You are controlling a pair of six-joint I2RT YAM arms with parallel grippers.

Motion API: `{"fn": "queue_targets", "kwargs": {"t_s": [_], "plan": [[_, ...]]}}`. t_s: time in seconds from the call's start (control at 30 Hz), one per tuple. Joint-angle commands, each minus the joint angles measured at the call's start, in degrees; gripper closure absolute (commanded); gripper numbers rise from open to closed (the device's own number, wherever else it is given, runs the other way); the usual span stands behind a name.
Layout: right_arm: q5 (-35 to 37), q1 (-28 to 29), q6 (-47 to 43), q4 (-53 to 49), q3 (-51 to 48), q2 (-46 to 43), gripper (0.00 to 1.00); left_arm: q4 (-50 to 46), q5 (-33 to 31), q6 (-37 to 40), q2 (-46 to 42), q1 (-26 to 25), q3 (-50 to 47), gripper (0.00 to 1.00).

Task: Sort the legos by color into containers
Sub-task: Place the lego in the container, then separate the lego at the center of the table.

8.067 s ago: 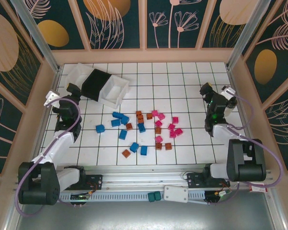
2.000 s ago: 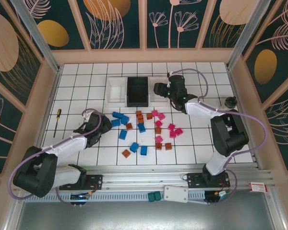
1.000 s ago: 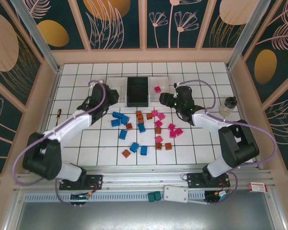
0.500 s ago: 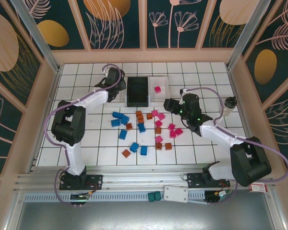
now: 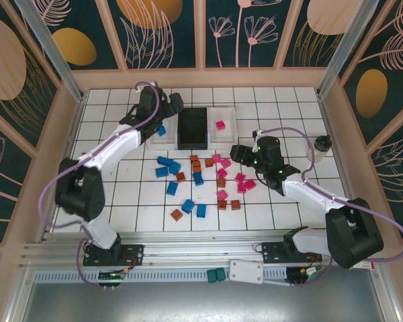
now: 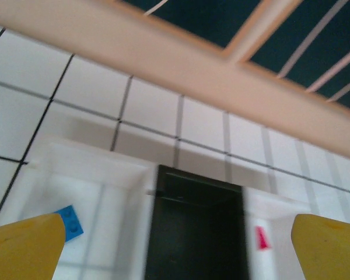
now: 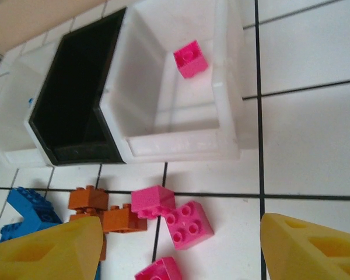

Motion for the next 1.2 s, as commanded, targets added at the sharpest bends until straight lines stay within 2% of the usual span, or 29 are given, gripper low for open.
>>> {"fn": "queue_targets", "kwargs": {"t_s": [0.0, 0.2, 0.4, 0.7, 1.0, 1.17], "plan": [[1.82, 0.29, 0.67, -3.63, -1.53, 1.27, 0.29, 4.26, 2.45, 0.85, -7.93, -3.83, -8.24, 0.01], [4.05, 0.65, 1.84, -7.4, -5.49, -0.83, 0.31, 11.12, 3.56, -4.06, -21.2, -6.25, -30.43, 0.01], [3.45, 1.87, -0.66, -8.01, -6.53, -1.26, 0.32, 10.72, 2.49, -4.39, -28.59, -6.28, -41.21, 0.01], [7.21, 6.51, -5.84, -9.15, 3.02, 8.79, 0.3, 9.09, 0.63, -4.29, -29.98, -6.29, -44.98, 0.01], [10.67, 7.15, -7.33, -7.87, 11.61, 20.68, 0.29, 8.19, -0.54, -4.29, -30.03, -6.3, -46.14, 0.01], [13.03, 6.46, -5.69, -9.16, 13.61, 24.67, 0.33, 8.11, -0.92, -4.38, -30.57, -6.26, -46.97, 0.01]]}}
